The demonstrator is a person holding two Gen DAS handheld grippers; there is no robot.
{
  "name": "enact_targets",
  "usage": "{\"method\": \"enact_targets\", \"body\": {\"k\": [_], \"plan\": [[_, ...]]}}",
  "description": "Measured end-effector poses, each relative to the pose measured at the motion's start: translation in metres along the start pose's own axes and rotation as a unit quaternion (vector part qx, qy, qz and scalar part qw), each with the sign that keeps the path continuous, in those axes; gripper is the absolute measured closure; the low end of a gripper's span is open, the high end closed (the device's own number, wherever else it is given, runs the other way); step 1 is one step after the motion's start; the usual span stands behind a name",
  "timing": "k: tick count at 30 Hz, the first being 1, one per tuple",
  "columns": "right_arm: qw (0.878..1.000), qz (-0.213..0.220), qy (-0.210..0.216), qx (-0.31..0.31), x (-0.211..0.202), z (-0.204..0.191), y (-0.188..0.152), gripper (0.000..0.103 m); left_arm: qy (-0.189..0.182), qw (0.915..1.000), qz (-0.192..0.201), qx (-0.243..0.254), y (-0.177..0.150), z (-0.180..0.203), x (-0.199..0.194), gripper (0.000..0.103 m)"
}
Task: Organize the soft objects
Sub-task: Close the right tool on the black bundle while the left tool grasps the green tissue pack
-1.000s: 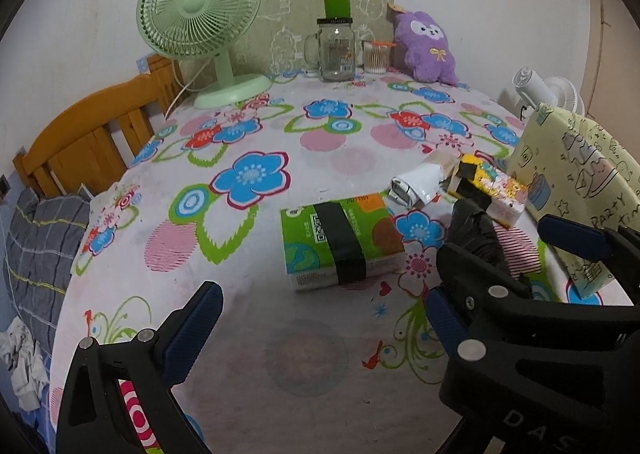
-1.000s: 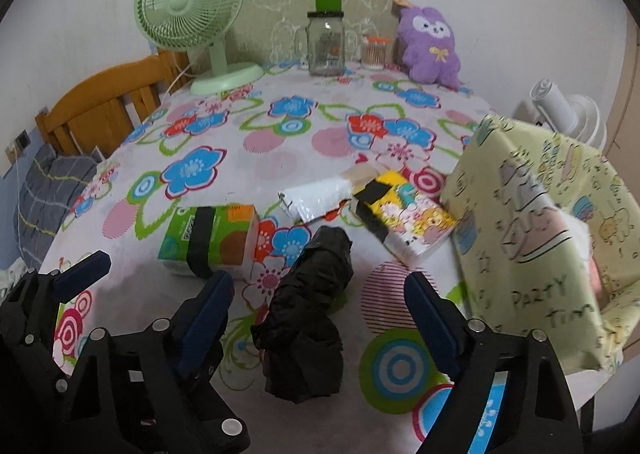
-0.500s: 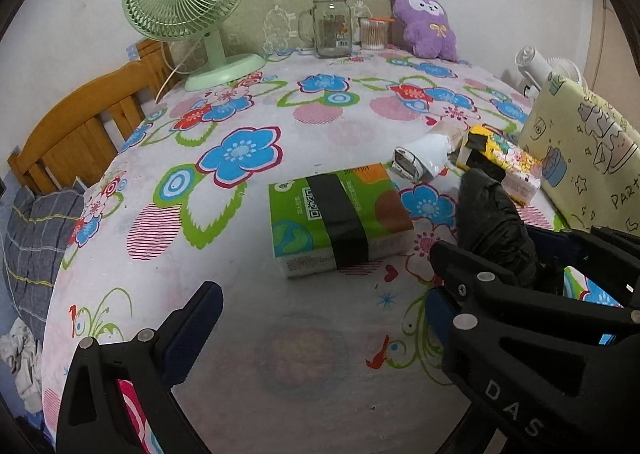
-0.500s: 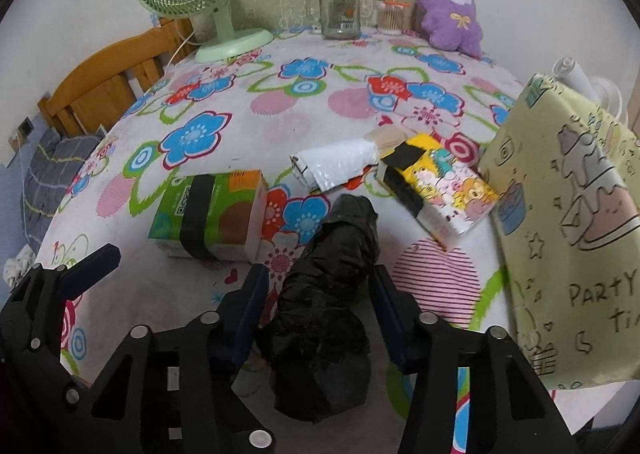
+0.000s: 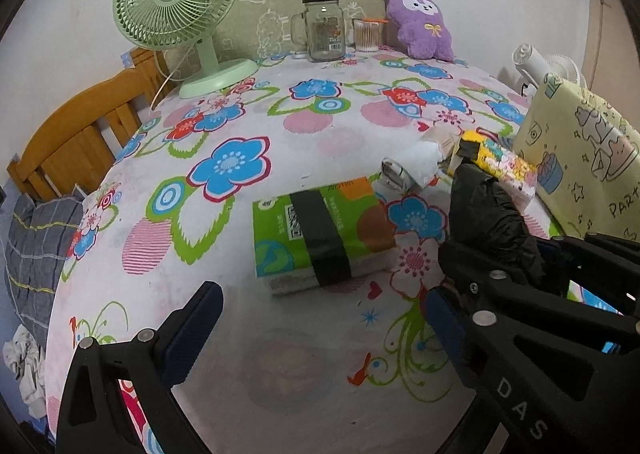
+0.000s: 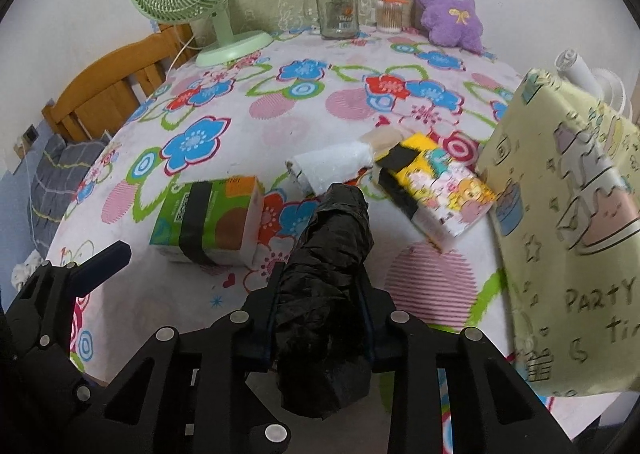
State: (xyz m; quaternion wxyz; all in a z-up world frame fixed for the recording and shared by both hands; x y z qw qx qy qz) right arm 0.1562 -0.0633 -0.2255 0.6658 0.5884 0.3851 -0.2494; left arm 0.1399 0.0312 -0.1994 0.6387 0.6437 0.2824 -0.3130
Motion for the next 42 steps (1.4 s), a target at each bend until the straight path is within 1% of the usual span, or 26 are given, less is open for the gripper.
{"method": "enact_targets", "body": {"k": [9, 17, 24, 30, 33, 34, 35, 39, 42], "plan": [[0.999, 0.028, -0.011, -0.017, -0.012, 0.004, 0.02, 0.069, -0.001, 0.9996, 0.019, -0.021, 0.019, -0.001, -0.001, 0.001], [0.999, 0.042, -0.019, -0.018, -0.012, 0.008, 0.038, 0.069, -0.002, 0.9992, 0.026, -0.029, 0.036, -0.001, 0.003, 0.001], [0.999, 0.042, -0.017, -0.011, -0.001, 0.01, 0.046, 0.069, -0.004, 0.9992, 0.011, -0.038, 0.043, -0.003, 0.017, 0.001], [0.999, 0.032, -0.02, -0.011, 0.01, 0.013, 0.048, 0.069, -0.006, 0.999, -0.003, -0.044, 0.043, -0.002, 0.028, 0.001], [0.999, 0.027, -0.021, -0.009, 0.014, 0.014, 0.048, 0.069, -0.02, 0.9985, -0.017, -0.048, 0.042, -0.002, 0.034, 0.001], [0.999, 0.026, -0.021, -0.009, 0.015, 0.014, 0.048, 0.069, -0.024, 0.9982, -0.022, -0.05, 0.042, -0.002, 0.036, 0.004], [0.999, 0.024, -0.022, -0.01, 0.016, 0.014, 0.048, 0.069, -0.026, 0.9981, -0.023, -0.051, 0.041, -0.002, 0.037, 0.01], [0.999, 0.02, -0.024, -0.013, 0.019, 0.014, 0.047, 0.069, -0.032, 0.9972, -0.037, -0.056, 0.038, -0.002, 0.041, 0.017], [0.999, 0.019, -0.022, -0.013, 0.019, 0.013, 0.047, 0.069, -0.025, 0.9973, -0.038, -0.058, 0.036, -0.003, 0.039, 0.025]]}}
Point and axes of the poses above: each gripper's, at about its wrist camera, not at the fingertips, and x roughly the way its jaws point, z to its right, y to its top, the point moved 3 cm from there along x, roughly the way its jaws point, and after that the axes turned 8 degrees about -x, right-handed, at the moved point
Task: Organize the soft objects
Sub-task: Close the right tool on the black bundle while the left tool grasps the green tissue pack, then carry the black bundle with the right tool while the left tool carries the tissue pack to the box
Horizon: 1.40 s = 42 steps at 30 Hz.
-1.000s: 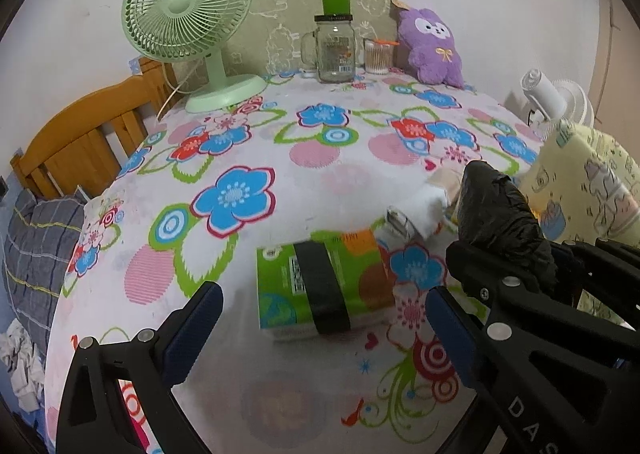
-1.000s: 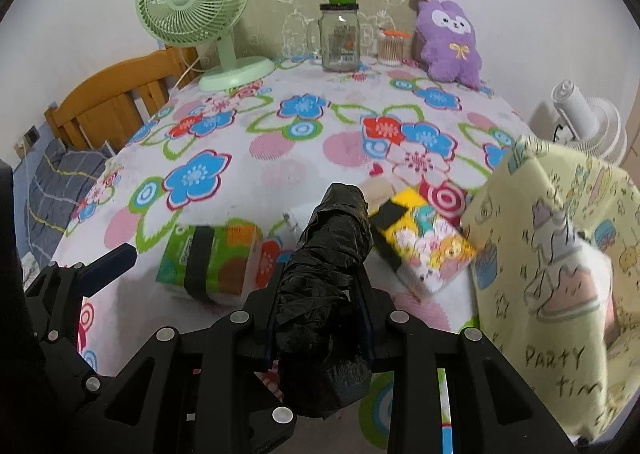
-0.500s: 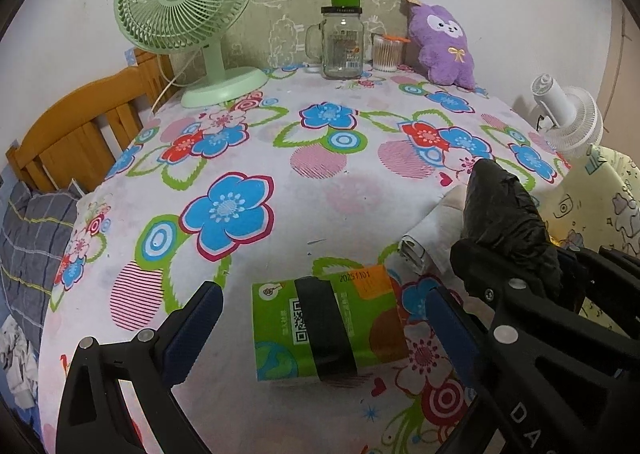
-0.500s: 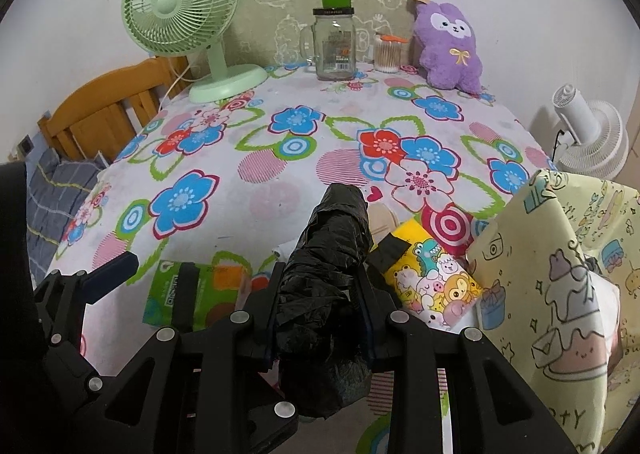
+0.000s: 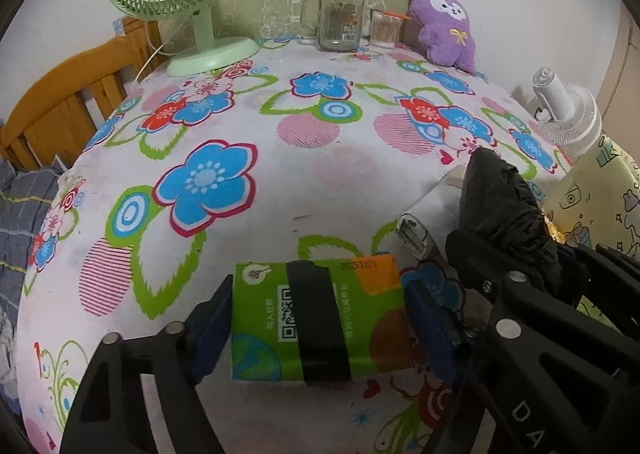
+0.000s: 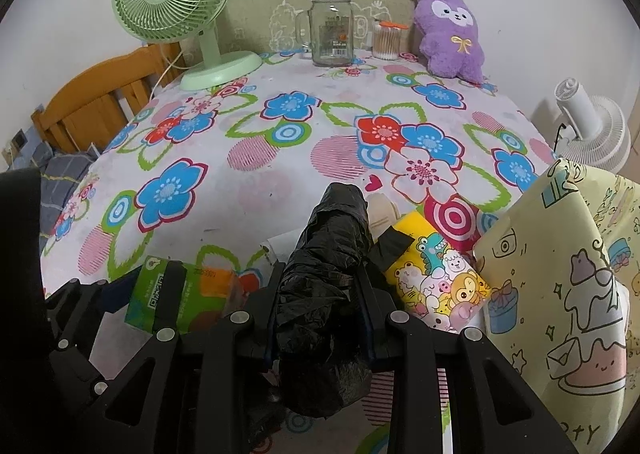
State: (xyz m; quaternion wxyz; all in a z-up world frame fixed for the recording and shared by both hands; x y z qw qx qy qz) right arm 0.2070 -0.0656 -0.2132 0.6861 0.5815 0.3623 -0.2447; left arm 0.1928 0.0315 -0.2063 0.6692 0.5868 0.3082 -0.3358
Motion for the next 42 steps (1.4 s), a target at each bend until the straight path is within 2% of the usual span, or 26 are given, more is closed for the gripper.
{"method": "enact_targets", "body": {"k": [1, 5, 25, 42], "plan": [[1.0, 0.0, 0.001, 0.0, 0.0, 0.0, 0.0, 0.069, 0.001, 1.0, 0.001, 0.0, 0.0, 0.0, -0.001, 0.029], [1.0, 0.003, 0.005, 0.0, -0.004, -0.002, -0.001, 0.069, -0.013, 0.9999, -0.001, -0.007, -0.003, -0.002, -0.006, 0.03], [0.999, 0.044, 0.009, -0.002, -0.058, -0.007, -0.003, 0.069, -0.008, 0.9982, 0.059, -0.007, -0.003, 0.005, -0.063, 0.03], [0.995, 0.097, 0.007, -0.006, -0.12, -0.001, 0.004, 0.069, -0.012, 0.9927, 0.12, 0.0, 0.003, 0.021, -0.125, 0.03]]}}
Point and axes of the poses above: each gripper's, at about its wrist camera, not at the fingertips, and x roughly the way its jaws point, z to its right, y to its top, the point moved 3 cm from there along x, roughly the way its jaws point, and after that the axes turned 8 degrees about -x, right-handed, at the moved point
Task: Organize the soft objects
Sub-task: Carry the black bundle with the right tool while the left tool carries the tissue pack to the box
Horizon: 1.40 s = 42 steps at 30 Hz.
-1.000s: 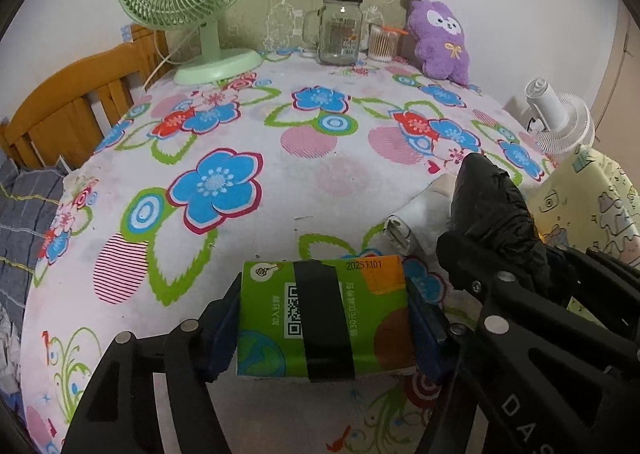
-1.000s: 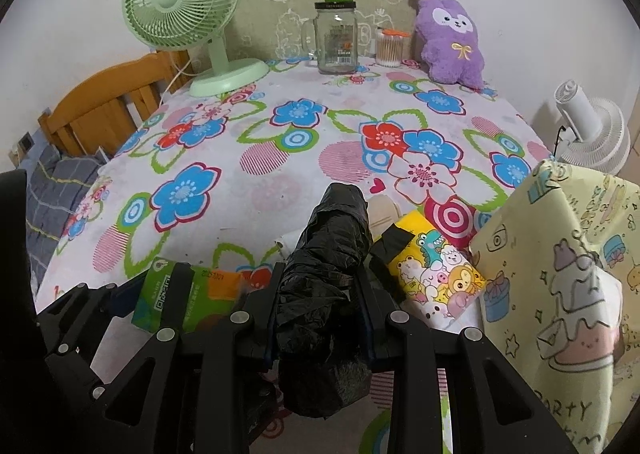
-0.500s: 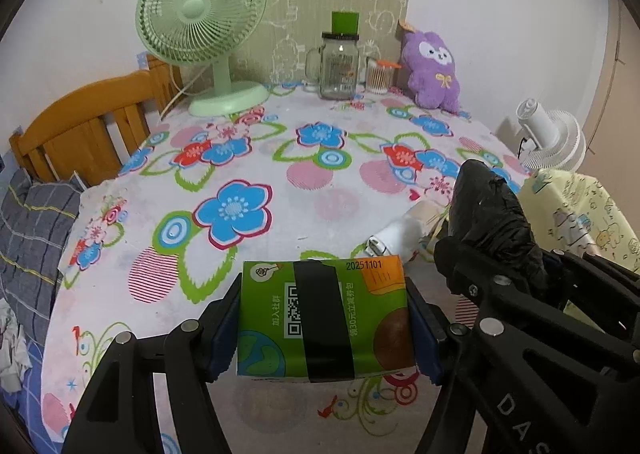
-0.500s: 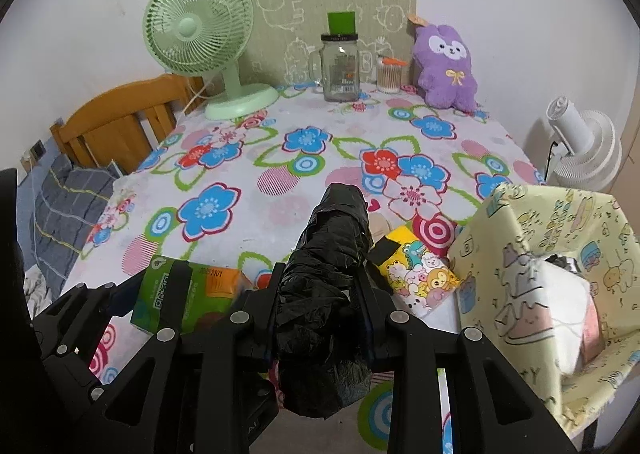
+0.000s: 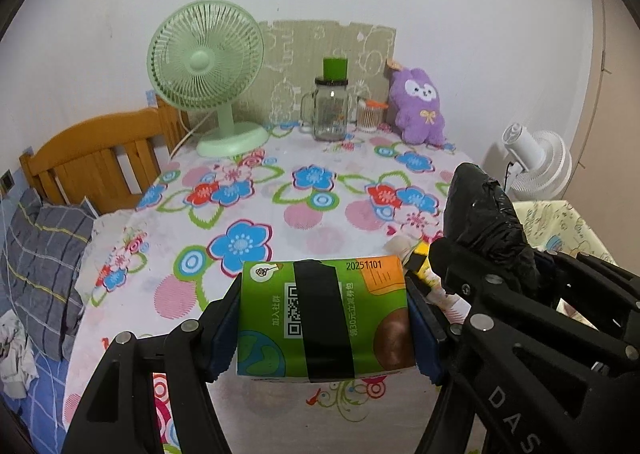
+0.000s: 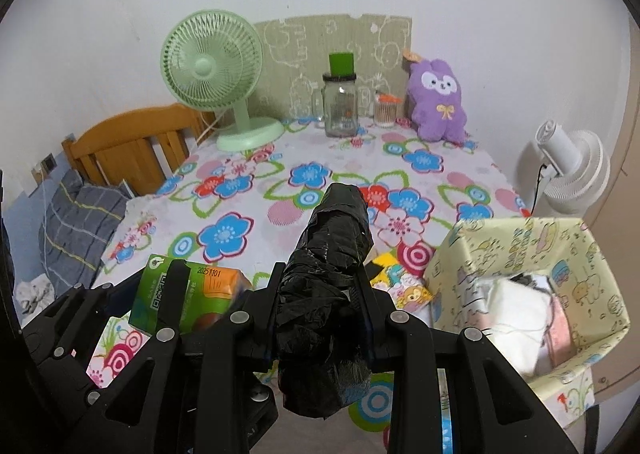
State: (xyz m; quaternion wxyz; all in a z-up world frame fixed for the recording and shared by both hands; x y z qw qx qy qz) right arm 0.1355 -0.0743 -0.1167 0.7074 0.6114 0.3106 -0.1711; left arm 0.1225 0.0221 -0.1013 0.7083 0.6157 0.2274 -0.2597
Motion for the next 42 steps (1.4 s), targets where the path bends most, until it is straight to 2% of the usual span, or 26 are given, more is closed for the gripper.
{"method": "enact_targets", "body": {"k": [18, 42], "plan": [[0.999, 0.052, -0.012, 0.0, -0.055, 0.026, 0.017, 0.069, -0.015, 0.9986, 0.049, 0.017, 0.019, 0.038, -0.044, 0.03], [0.995, 0.082, -0.036, 0.031, -0.09, 0.105, 0.006, 0.069, -0.044, 0.9957, 0.059, 0.057, 0.023, 0.123, -0.05, 0.03]]}}
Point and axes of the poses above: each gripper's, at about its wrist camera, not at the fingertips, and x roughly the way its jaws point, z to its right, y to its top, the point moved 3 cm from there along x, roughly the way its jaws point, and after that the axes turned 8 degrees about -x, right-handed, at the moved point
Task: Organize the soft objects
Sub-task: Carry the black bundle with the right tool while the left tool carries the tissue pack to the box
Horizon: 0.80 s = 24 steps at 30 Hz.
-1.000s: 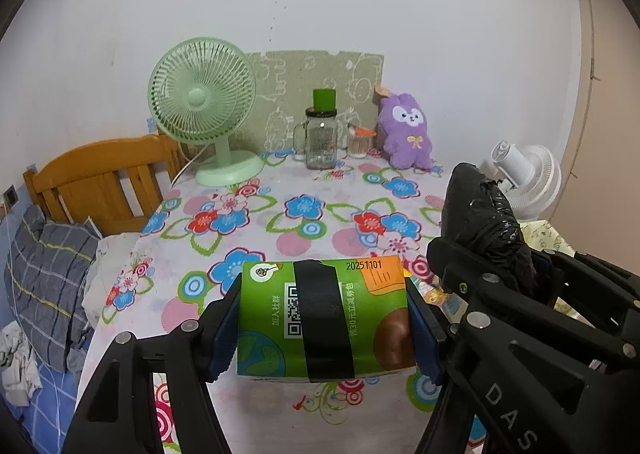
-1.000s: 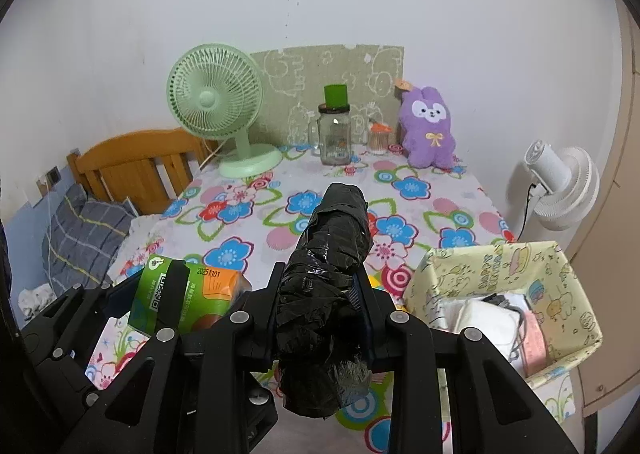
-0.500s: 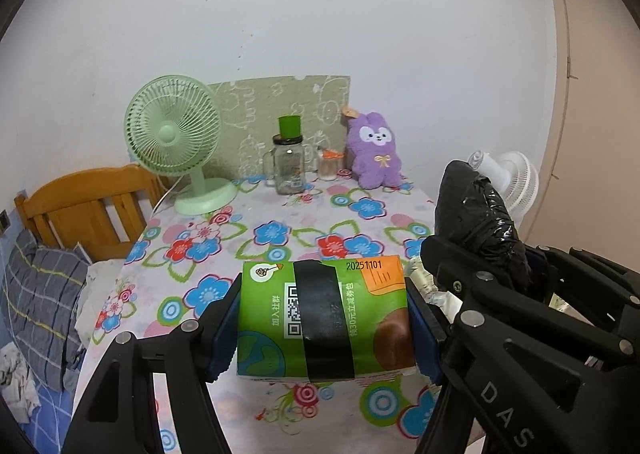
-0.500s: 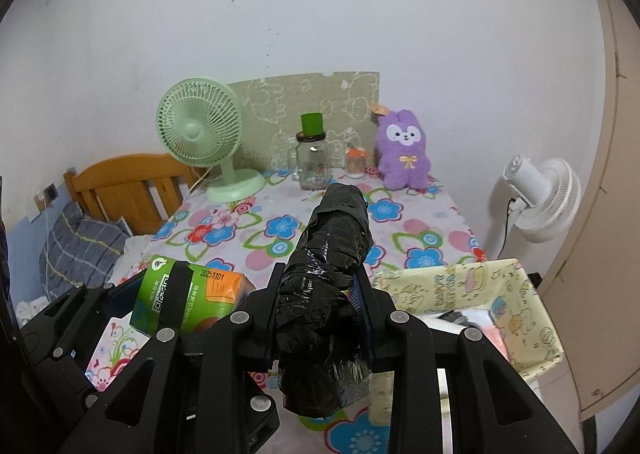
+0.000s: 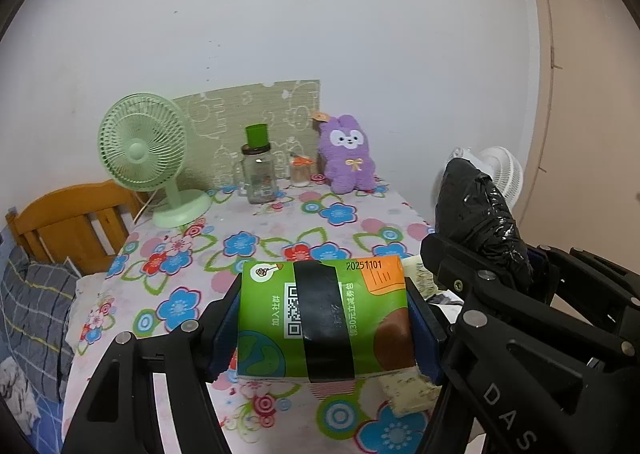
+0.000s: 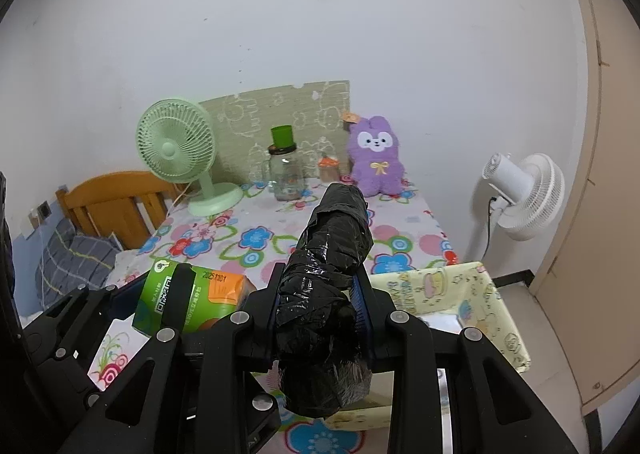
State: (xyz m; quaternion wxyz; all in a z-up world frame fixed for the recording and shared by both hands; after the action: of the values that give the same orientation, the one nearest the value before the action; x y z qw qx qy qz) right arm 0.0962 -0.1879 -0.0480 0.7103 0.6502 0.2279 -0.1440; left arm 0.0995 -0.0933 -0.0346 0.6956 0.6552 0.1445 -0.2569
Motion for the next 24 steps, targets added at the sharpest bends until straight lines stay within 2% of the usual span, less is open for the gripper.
{"method": "enact_targets", "body": {"k": [9, 24], "plan": [[1.0, -0.004, -0.023, 0.014, -0.001, 0.034, -0.006, 0.069, -0.027, 0.9995, -0.004, 0.016, -0.002, 0.035, 0.011, 0.03], [0.998, -0.026, -0.053, 0.032, 0.013, 0.08, -0.022, 0.069, -0.066, 0.9965, -0.034, 0.039, -0.012, 0.079, 0.043, 0.03]]}}
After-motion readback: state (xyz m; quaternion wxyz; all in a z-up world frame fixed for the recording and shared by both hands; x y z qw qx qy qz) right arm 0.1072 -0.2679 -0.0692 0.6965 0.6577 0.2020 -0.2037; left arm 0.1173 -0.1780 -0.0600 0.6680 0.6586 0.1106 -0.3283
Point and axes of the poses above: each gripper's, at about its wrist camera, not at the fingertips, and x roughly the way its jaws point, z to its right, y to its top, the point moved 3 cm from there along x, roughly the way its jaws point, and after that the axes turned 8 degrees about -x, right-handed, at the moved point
